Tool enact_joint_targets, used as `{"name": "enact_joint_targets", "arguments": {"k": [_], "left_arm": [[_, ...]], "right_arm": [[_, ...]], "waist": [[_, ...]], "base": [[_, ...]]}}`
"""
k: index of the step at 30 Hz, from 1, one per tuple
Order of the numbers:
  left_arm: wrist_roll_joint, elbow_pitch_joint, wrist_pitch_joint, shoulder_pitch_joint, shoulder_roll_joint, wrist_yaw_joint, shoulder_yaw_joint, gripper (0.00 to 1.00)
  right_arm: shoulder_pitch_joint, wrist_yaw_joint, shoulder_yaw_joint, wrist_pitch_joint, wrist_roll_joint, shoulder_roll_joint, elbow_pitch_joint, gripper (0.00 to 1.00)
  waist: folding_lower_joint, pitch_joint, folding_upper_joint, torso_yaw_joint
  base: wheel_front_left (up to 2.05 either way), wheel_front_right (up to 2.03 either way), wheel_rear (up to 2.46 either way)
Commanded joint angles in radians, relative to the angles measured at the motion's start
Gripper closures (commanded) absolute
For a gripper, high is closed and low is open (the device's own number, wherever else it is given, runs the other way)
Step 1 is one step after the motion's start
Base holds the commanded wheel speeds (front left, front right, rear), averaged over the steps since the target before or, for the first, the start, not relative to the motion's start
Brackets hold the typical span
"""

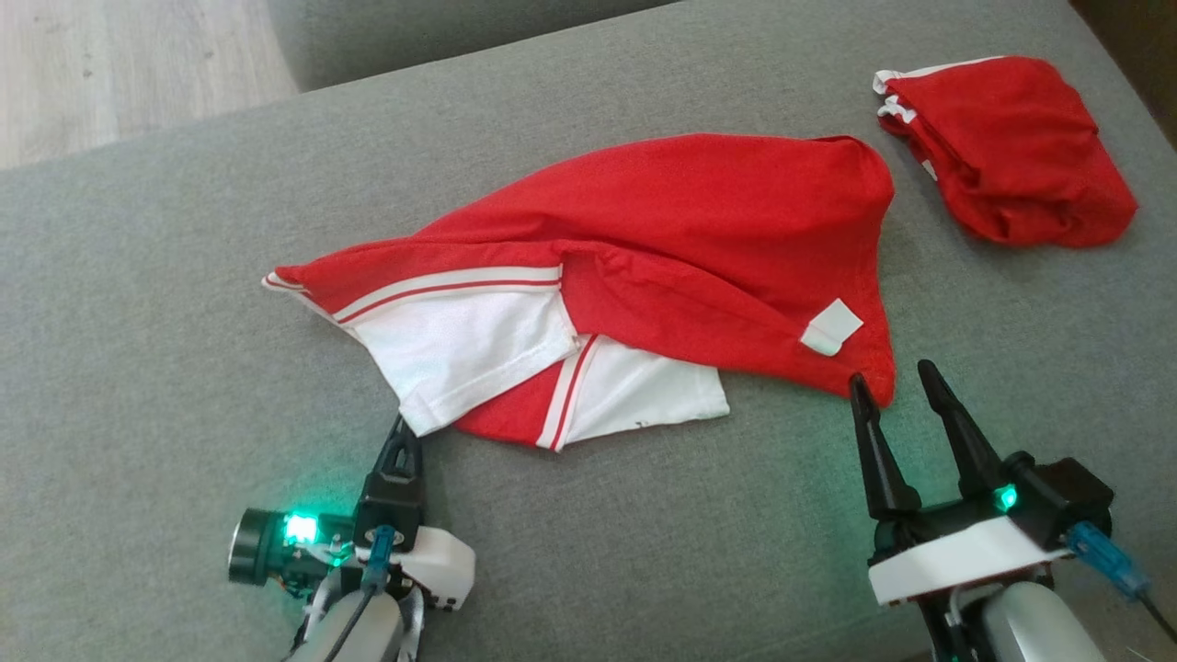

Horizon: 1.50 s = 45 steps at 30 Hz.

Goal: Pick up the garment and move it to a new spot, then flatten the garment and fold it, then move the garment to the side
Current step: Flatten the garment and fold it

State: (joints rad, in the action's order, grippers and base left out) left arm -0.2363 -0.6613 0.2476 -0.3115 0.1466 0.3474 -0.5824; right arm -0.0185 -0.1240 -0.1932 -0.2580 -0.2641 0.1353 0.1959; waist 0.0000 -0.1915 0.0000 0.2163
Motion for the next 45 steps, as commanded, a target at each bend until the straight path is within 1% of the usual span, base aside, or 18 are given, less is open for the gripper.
{"name": "enact_joint_targets", "arguments": {"k": [1,6,8,13,14,19,20,21,22,24,26,29,31,40,45], "left_arm": [[0.008,0.026,0.007,-0.018,0.023,0.003,0.024,1.00],[0.013,0.090,0.009,0.003,0.036,0.008,0.017,1.00],[0.005,0.132,0.010,0.013,0.037,-0.003,0.016,1.00],[-0.035,0.251,0.012,0.035,0.027,-0.050,0.016,1.00],[-0.040,0.265,0.012,0.039,0.026,-0.053,0.016,1.00],[-0.100,0.264,-0.022,0.052,0.007,-0.075,0.032,1.00],[-0.151,0.255,-0.044,0.065,-0.010,-0.090,0.053,0.08],[-0.151,0.255,-0.044,0.065,-0.010,-0.090,0.053,0.08],[-0.196,0.259,-0.049,0.075,-0.026,-0.103,0.073,0.00],[-0.249,0.263,-0.060,0.089,-0.040,-0.125,0.092,0.00],[-0.287,0.261,-0.075,0.100,-0.050,-0.135,0.104,0.00],[-0.311,0.253,-0.096,0.106,-0.057,-0.124,0.114,0.00],[-0.308,0.248,-0.098,0.104,-0.056,-0.112,0.115,0.00],[-0.273,0.225,-0.102,0.068,-0.044,-0.087,0.093,0.00],[-0.257,0.207,-0.089,0.050,-0.040,-0.086,0.080,0.00]], "right_arm": [[-0.020,-0.007,-0.015,-0.004,-0.002,0.013,-0.026,0.00],[-0.012,-0.007,-0.011,-0.004,0.001,0.012,-0.025,0.00],[-0.012,-0.007,-0.008,-0.004,0.001,0.012,-0.025,0.00],[-0.013,-0.007,-0.007,-0.004,0.001,0.011,-0.024,0.00],[-0.014,-0.007,-0.008,-0.004,0.001,0.011,-0.023,0.00],[-0.022,-0.007,-0.015,-0.004,-0.002,0.008,-0.020,0.00],[-0.024,-0.007,-0.017,-0.004,-0.004,0.009,-0.020,0.00],[-0.024,-0.007,-0.017,-0.004,-0.004,0.009,-0.020,0.00],[-0.024,-0.007,-0.016,-0.004,-0.005,0.009,-0.020,0.00],[-0.021,-0.007,-0.013,-0.004,-0.007,0.010,-0.020,0.00],[-0.018,-0.007,-0.010,-0.004,-0.008,0.008,-0.019,0.00],[-0.015,-0.007,-0.008,-0.004,-0.010,0.007,-0.018,0.00],[-0.016,-0.007,-0.010,-0.004,-0.012,0.006,-0.018,0.00],[-0.025,-0.007,-0.015,-0.004,-0.017,0.009,-0.021,0.00],[-0.027,-0.007,-0.016,-0.004,-0.017,0.011,-0.020,0.00]], "waist": [[0.0000,0.002,0.0000,-0.003],[0.0000,0.005,0.0000,-0.017],[0.0000,0.005,0.0000,-0.022],[0.0000,0.002,0.0000,-0.032],[0.0000,0.001,0.0000,-0.033],[0.0000,-0.002,0.0000,-0.030],[0.0000,-0.003,0.0000,-0.025],[0.0000,-0.003,0.0000,-0.025],[0.0000,-0.004,0.0000,-0.023],[0.0000,-0.004,0.0000,-0.020],[0.0000,-0.003,0.0000,-0.019],[0.0000,-0.003,0.0000,-0.018],[0.0000,-0.005,0.0000,-0.018],[0.0000,-0.018,0.0000,-0.019],[0.0000,-0.022,0.0000,-0.017]], "base": [[0.00,0.00,0.00],[0.00,0.00,0.00],[0.00,0.00,0.00],[0.00,0.00,0.00],[0.00,0.00,0.00],[0.00,0.00,0.00],[0.00,0.00,0.00],[0.00,0.00,0.00],[0.00,0.00,0.00],[0.00,0.00,0.00],[0.00,0.00,0.00],[0.00,0.00,0.00],[0.00,0.00,0.00],[0.00,0.00,0.00],[0.00,0.00,0.00]]}}
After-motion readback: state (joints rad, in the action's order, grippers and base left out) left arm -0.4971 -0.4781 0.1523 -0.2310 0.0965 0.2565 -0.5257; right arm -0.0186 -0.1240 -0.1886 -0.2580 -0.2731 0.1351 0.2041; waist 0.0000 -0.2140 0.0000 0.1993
